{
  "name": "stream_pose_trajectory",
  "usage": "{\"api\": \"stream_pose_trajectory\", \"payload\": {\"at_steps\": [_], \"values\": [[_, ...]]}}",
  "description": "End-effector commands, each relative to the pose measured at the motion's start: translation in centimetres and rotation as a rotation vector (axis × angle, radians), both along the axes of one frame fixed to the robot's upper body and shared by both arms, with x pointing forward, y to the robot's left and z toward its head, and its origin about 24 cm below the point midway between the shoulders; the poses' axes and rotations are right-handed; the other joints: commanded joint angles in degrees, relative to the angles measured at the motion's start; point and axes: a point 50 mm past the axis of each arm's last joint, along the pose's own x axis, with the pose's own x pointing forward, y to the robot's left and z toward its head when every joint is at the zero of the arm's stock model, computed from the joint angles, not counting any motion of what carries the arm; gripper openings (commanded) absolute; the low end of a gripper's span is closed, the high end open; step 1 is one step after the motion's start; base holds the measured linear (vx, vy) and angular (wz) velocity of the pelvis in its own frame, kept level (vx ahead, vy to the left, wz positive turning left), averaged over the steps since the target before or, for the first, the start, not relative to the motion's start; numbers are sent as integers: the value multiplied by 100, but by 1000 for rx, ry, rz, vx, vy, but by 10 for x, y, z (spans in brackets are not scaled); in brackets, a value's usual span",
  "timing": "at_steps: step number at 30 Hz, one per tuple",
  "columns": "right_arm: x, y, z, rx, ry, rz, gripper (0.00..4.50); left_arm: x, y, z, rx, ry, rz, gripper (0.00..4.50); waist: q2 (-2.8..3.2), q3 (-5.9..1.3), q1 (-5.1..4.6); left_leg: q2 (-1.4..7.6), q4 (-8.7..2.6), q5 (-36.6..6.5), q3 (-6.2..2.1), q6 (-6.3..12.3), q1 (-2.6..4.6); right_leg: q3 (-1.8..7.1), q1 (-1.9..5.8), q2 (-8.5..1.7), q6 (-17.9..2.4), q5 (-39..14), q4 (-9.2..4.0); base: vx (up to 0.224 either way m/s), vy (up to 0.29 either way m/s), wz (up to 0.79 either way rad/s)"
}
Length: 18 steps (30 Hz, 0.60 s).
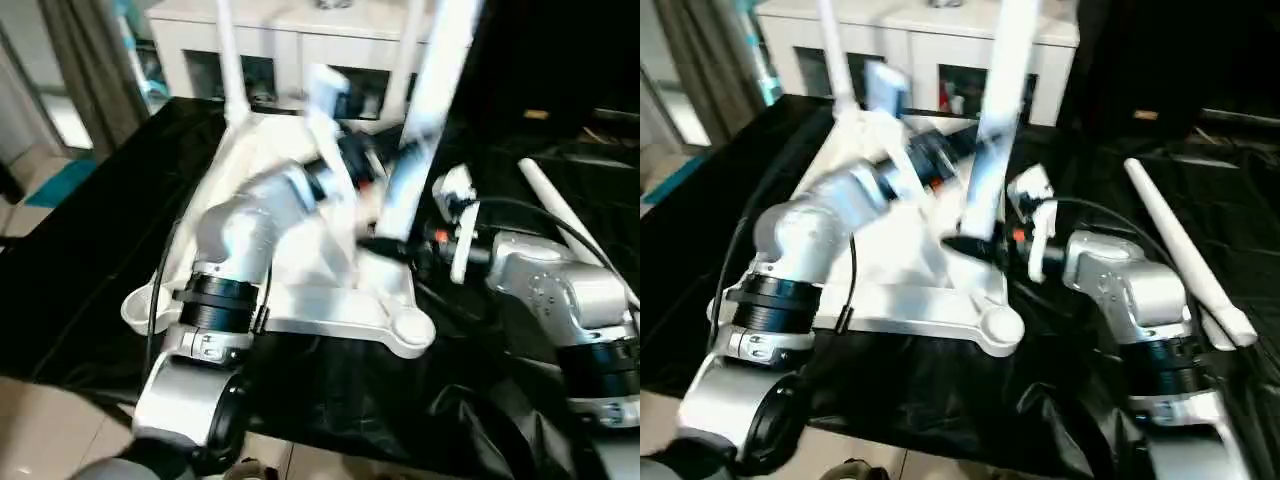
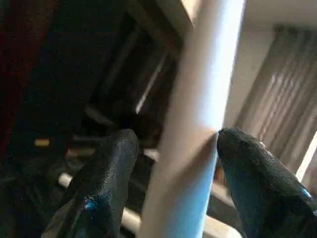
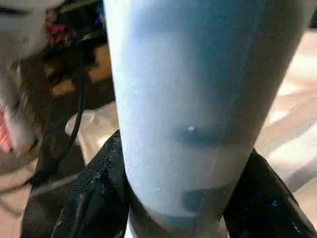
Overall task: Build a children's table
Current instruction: Pick table leg
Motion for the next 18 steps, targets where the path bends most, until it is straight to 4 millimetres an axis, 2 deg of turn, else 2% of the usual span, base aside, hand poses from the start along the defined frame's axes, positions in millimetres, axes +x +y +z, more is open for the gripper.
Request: {"api": "stream_pose_trajectory", "payload": {"at_steps": [1, 2, 3, 4, 7, 9, 10, 11, 12, 13, 14, 18], "values": [[3, -6, 7, 53, -35, -68, 193, -2, 15, 2, -26, -10, 27, 301, -93, -493, 18, 262, -395, -971, -131, 349, 157, 182, 308, -225, -1359, -1209, -353, 0, 0, 0], [3, -7, 8, 64, -40, -85, 193, -3, 20, 2, -22, -17, 28, 301, -103, -489, -4, 259, -408, -1026, -129, 316, 153, 177, 303, -206, -1299, -1290, -366, 0, 0, 0], [3, -9, 8, 72, -47, -117, 193, -3, 26, -3, 19, -13, 60, 301, -64, -484, 0, 261, -413, -1047, -138, 292, 158, 177, 297, -206, -1284, -1319, -366, 0, 0, 0], [3, -11, 7, 74, -50, -135, 193, -2, 30, -7, 50, -9, 85, 301, -62, -486, -13, 268, -425, -1093, -137, 246, 168, 182, 285, -188, -1228, -1324, -372, 0, 0, 0], [2, -20, 4, 34, -80, -263, 193, 5, 52, -41, 360, -14, 315, 301, -21, -479, -16, 273, -458, -1199, -161, 143, 179, 184, 276, -177, -1024, -1417, -398, 0, 0, 0], [3, -30, -5, -74, -135, -433, 193, 8, 76, -66, 509, 37, 510, 301, 7, -476, -47, 277, -483, -1355, -169, -98, 183, 192, 251, -168, -781, -1527, -409, 0, 0, 0], [3, -32, -7, -98, -151, -482, 193, 8, 82, -72, 543, 63, 543, 301, 4, -483, -60, 261, -489, -1403, -165, -215, 192, 189, 250, -167, -744, -1548, -396, 0, 0, 0], [3, -34, -9, -113, -162, -515, 193, 7, 85, -76, 565, 78, 566, 301, 4, -486, -63, 259, -493, -1430, -165, -243, 196, 192, 246, -170, -741, -1557, -398, 0, 0, 0], [1, -36, -12, -182, -203, -581, 193, 4, 100, -77, 589, 19, 730, 301, 14, -485, -57, 255, -495, -1499, -169, -259, 202, 193, 236, -160, -754, -1548, -403, 0, 0, 0], [0, -37, -14, -203, -215, -602, 193, 2, 105, -79, 592, 11, 780, 301, 19, -477, -62, 267, -509, -1550, -186, -262, 179, 190, 242, -166, -737, -1555, -420, 0, 0, 0], [-5, -38, -19, -253, -231, -646, 193, -4, 117, -84, 595, 11, 881, 301, 42, -473, -68, 277, -516, -1669, -188, -294, 186, 192, 241, -169, -706, -1531, -422, 0, 0, 0], [-18, -32, -29, -185, -182, -697, 193, -20, 131, -104, 636, 17, 967, 301, 33, -471, -112, 255, -526, -1789, -177, -139, 172, 195, 234, -157, -721, -1508, -441, 0, 0, 0]]}}
